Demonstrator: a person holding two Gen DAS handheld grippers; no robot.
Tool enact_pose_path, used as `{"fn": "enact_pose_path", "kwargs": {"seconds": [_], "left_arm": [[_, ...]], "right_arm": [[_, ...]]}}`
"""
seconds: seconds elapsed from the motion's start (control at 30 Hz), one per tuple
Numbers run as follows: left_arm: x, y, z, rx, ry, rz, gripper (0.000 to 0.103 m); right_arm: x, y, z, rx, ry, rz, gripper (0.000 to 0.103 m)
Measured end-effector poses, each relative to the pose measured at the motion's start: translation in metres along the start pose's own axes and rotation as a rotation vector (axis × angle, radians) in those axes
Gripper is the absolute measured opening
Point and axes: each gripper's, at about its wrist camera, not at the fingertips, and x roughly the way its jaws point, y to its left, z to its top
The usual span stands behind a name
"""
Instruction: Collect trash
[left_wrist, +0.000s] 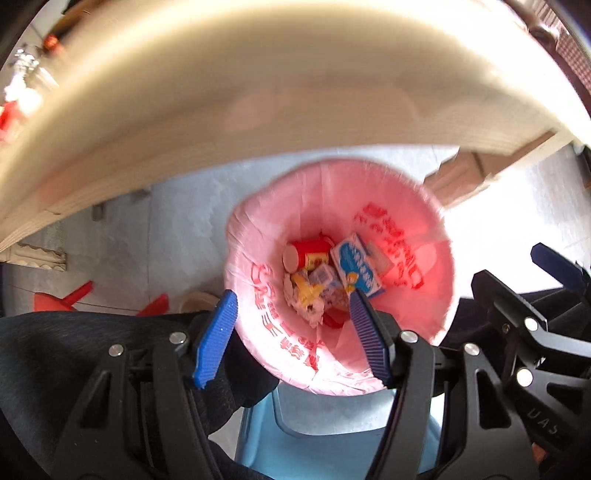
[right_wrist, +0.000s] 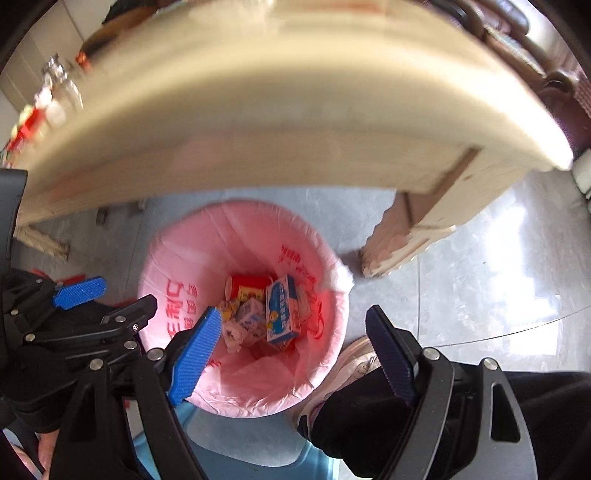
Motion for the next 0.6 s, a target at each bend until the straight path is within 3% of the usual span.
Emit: {"fn": "enact_pose_path", "kwargs": {"seconds": [0.2, 0.43, 0.6], "left_arm": [[-0.064, -0.003, 0.000, -0.047, -0.144, -0.005, 0.062], [-0.137, -0.002, -0.003, -0.097, -0.299, -0.030, 0.063], [-0.183, -0.004, -0.008, -0.120, -0.406, 0.017, 0.064]], "right_arm": [[-0.066, -0.001, 0.003, 0.008, -0.173, -0.037, 0.079], [-0.145, -0.001, 0.005, -0.014, -0.375, -0.113, 0.091], [-0.192, 0.006, 0.003, -0.039, -0.475, -0.140, 0.091]]}}
